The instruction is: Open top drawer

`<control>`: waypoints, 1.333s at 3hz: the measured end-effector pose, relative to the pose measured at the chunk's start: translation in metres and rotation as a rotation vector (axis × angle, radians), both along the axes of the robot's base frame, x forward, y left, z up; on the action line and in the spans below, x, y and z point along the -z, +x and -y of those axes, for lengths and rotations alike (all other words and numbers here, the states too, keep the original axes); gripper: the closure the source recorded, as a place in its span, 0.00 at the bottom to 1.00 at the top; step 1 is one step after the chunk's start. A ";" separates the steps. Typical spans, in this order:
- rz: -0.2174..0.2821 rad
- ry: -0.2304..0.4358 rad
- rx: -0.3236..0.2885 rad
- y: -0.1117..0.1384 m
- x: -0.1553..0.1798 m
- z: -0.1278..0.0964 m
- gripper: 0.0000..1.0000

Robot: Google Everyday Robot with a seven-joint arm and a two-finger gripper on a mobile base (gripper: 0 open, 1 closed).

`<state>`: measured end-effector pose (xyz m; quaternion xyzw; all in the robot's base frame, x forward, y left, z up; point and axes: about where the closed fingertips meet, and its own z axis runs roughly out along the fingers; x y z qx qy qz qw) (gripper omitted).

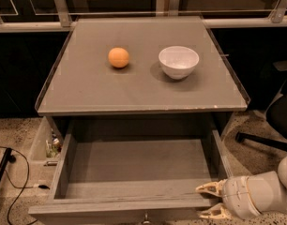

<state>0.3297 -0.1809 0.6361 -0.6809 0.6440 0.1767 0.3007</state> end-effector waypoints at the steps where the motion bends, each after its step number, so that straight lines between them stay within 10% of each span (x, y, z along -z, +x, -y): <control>1: 0.000 0.000 0.000 0.000 0.000 0.000 0.39; 3: 0.000 0.000 0.000 0.000 0.000 0.000 0.00; 4: 0.000 0.000 0.000 0.000 0.000 0.000 0.00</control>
Offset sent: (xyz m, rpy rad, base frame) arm 0.0000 0.0000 0.0000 0.0000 0.0000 0.0000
